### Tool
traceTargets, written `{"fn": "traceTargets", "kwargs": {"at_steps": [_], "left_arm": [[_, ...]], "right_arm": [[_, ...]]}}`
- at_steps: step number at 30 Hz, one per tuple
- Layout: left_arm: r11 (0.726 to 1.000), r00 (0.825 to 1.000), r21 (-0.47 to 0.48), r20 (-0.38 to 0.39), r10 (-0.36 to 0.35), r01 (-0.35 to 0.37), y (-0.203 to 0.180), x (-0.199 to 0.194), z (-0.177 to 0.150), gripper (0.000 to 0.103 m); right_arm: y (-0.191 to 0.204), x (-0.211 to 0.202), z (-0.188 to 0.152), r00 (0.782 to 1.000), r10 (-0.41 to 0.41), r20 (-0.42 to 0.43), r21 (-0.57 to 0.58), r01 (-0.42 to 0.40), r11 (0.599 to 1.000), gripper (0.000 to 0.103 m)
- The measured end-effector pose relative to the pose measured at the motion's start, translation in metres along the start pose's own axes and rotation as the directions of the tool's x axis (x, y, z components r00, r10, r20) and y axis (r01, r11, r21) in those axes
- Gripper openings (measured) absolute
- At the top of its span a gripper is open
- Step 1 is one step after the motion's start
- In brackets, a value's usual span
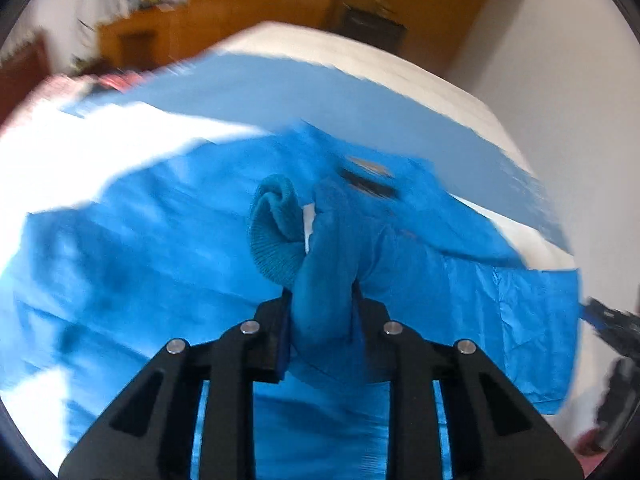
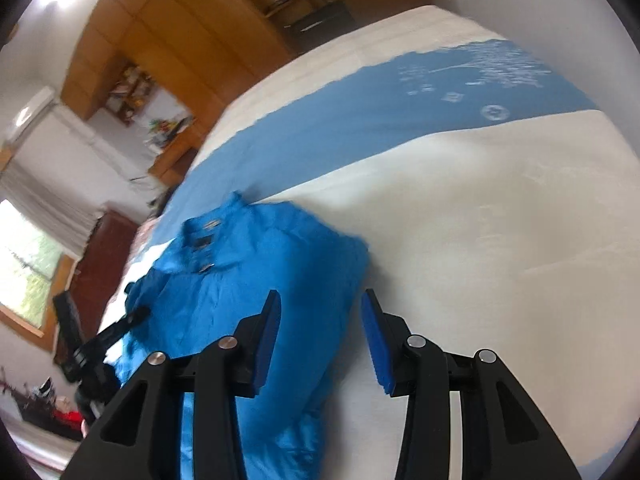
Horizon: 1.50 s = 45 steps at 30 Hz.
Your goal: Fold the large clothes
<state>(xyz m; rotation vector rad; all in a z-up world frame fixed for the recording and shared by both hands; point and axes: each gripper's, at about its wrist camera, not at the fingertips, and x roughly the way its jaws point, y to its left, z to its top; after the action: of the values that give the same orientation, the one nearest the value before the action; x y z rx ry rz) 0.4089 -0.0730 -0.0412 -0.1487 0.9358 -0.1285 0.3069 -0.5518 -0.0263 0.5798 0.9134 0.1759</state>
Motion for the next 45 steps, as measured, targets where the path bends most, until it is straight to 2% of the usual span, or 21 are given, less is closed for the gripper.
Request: {"fn": "traceTargets", "kwargs": {"at_steps": [2,3,6,10,13,16,19,20,22,24,25,26,28,29,31,32,35,38,41,45], "left_arm": [[0.997,0.997,-0.009,0.023,0.071,-0.07,0.018,-0.004,0.002,0.023],[0.997,0.996,-0.014,0.024,0.082,-0.082,0.025,-0.004,0.002,0.023],[0.996,0.996,-0.037,-0.006,0.085,-0.085,0.041,0.002,0.001,0.023],[0.992,0.993,-0.041,-0.034,0.115,-0.116,0.053,0.014,-0.005,0.026],[0.991,0.989,-0.029,-0.073,0.131,-0.134,0.058,0.031,-0.009,0.032],[0.993,0.991,-0.023,-0.068,0.117,-0.119,0.063,0.035,-0.015,0.035],[0.994,0.994,-0.067,-0.08,0.078,-0.083,0.071,0.028,-0.012,0.037],[0.992,0.994,-0.09,-0.072,0.079,-0.085,0.077,0.017,-0.011,0.044],[0.987,0.994,-0.116,-0.012,0.112,-0.113,0.082,-0.007,-0.009,0.049],[0.977,0.977,-0.108,0.092,0.194,-0.184,0.076,-0.039,-0.007,0.049],[0.975,0.969,-0.089,0.122,0.213,-0.203,0.07,-0.048,-0.006,0.049],[0.977,0.964,-0.049,0.155,0.215,-0.21,0.055,-0.057,-0.005,0.049],[0.986,0.974,0.022,0.161,0.162,-0.167,0.027,-0.059,-0.005,0.051],[0.991,0.988,0.076,0.123,0.097,-0.107,0.006,-0.051,-0.008,0.051],[0.992,0.998,0.123,0.053,0.029,-0.035,-0.011,-0.035,-0.014,0.052],[0.99,0.999,0.138,0.021,0.032,-0.035,-0.02,-0.021,-0.019,0.052],[0.984,0.997,0.16,-0.014,0.081,-0.078,-0.022,0.007,-0.032,0.052],[0.986,0.997,0.155,-0.048,0.063,-0.055,-0.015,0.025,-0.043,0.052],[0.989,0.998,0.141,-0.052,0.046,-0.038,-0.009,0.03,-0.046,0.053],[0.987,0.997,0.147,-0.021,0.073,-0.069,-0.011,0.023,-0.05,0.052]], "right_arm": [[0.009,0.01,-0.004,1.0,0.001,-0.028,-0.024,-0.002,1.0,0.043],[0.016,0.021,-0.008,0.999,-0.002,-0.05,-0.045,0.0,0.999,0.043],[0.033,0.049,-0.019,0.994,-0.039,-0.104,-0.103,0.028,0.994,0.043],[0.037,0.074,-0.029,0.976,-0.174,-0.133,-0.149,0.154,0.977,0.043],[0.026,0.089,-0.034,0.97,-0.166,-0.177,-0.116,0.147,0.982,0.044],[0.027,0.09,-0.036,0.969,-0.183,-0.165,-0.143,0.16,0.977,0.043],[0.028,0.085,-0.036,0.975,-0.175,-0.136,-0.139,0.156,0.978,0.043],[0.027,0.079,-0.035,0.979,-0.158,-0.128,-0.115,0.144,0.983,0.043],[0.037,0.059,-0.031,0.986,-0.156,-0.052,-0.114,0.149,0.982,0.043],[0.054,0.041,-0.03,0.983,-0.182,0.04,-0.144,0.185,0.972,0.045],[0.067,0.035,-0.032,0.979,-0.189,0.077,-0.162,0.199,0.967,0.045],[0.078,0.033,-0.035,0.978,-0.188,0.093,-0.173,0.202,0.964,0.045],[0.101,0.04,-0.042,0.976,-0.193,0.106,-0.221,0.212,0.952,0.043],[0.111,0.047,-0.047,0.97,-0.218,0.108,-0.248,0.238,0.939,0.043],[0.124,0.066,-0.056,0.966,-0.242,0.086,-0.281,0.256,0.925,0.042],[0.125,0.077,-0.06,0.969,-0.239,0.058,-0.277,0.246,0.929,0.041],[0.118,0.096,-0.068,0.959,-0.28,0.03,-0.283,0.277,0.918,0.039],[0.112,0.11,-0.075,0.956,-0.292,0.022,-0.312,0.284,0.907,0.038],[0.112,0.112,-0.084,0.949,-0.312,0.044,-0.338,0.308,0.889,0.038],[0.113,0.107,-0.088,0.95,-0.304,0.065,-0.339,0.308,0.889,0.038]]}}
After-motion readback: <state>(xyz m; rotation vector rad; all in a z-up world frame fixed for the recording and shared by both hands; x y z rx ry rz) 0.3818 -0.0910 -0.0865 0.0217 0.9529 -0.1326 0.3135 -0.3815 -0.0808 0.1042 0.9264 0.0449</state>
